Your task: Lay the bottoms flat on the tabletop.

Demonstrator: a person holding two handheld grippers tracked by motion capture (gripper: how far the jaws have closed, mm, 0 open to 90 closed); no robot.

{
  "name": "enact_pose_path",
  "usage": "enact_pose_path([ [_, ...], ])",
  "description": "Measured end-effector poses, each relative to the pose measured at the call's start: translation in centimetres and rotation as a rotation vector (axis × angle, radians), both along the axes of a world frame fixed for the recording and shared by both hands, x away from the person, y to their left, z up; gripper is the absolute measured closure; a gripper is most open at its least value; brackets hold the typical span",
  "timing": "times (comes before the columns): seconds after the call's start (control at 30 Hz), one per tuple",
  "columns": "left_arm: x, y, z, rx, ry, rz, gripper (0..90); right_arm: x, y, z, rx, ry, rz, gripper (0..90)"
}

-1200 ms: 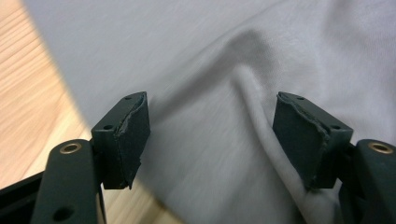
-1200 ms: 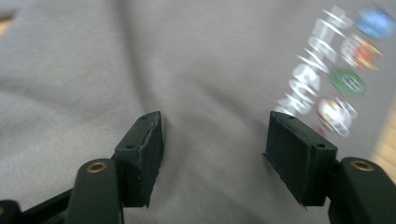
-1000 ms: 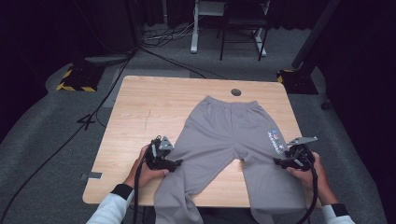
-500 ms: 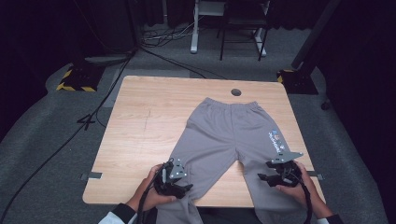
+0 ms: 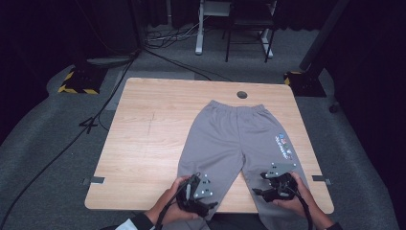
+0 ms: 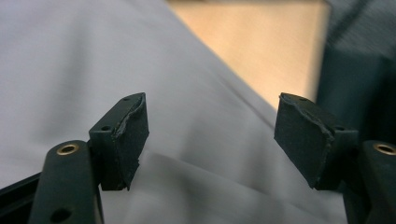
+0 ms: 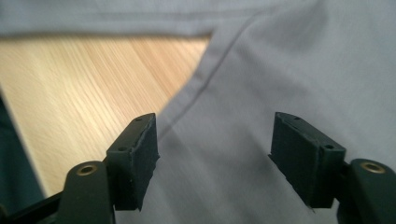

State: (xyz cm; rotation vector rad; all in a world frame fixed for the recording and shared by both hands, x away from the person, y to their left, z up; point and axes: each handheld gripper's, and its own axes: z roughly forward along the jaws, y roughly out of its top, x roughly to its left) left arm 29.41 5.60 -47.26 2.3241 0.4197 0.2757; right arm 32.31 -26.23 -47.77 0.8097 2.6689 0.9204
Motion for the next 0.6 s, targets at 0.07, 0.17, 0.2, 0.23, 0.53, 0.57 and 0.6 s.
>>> enact_pose_path([
  [0.07,2.1,0.2,0.5,-0.047,0.023,0.033,25.8,0.3,-0.6,0.8,0.027,-0.030,-0.024,32.5],
  [0.17,6.0,0.1,0.7,-0.047,0.021,0.090,23.8,2.0,-3.0,2.0,0.034,-0.119,-0.126,33.5],
  [0.2,7.0,0.2,0.6,-0.056,0.038,0.104,24.4,2.8,-4.1,2.3,0.036,-0.136,-0.175,33.2],
  [0.23,8.3,0.1,0.4,-0.055,0.053,0.121,24.7,3.5,-4.9,2.4,0.040,-0.141,-0.211,33.0],
  [0.53,17.2,-1.7,-2.0,-0.086,0.172,0.251,25.0,12.6,-10.1,0.6,0.056,-0.088,-0.465,36.4],
  [0.57,18.0,-1.8,-2.2,-0.066,0.169,0.269,24.6,13.5,-10.1,0.3,0.078,-0.067,-0.468,36.1],
  [0.6,18.5,-2.0,-2.4,-0.055,0.163,0.288,24.5,14.2,-10.0,0.1,0.090,-0.050,-0.482,35.8],
])
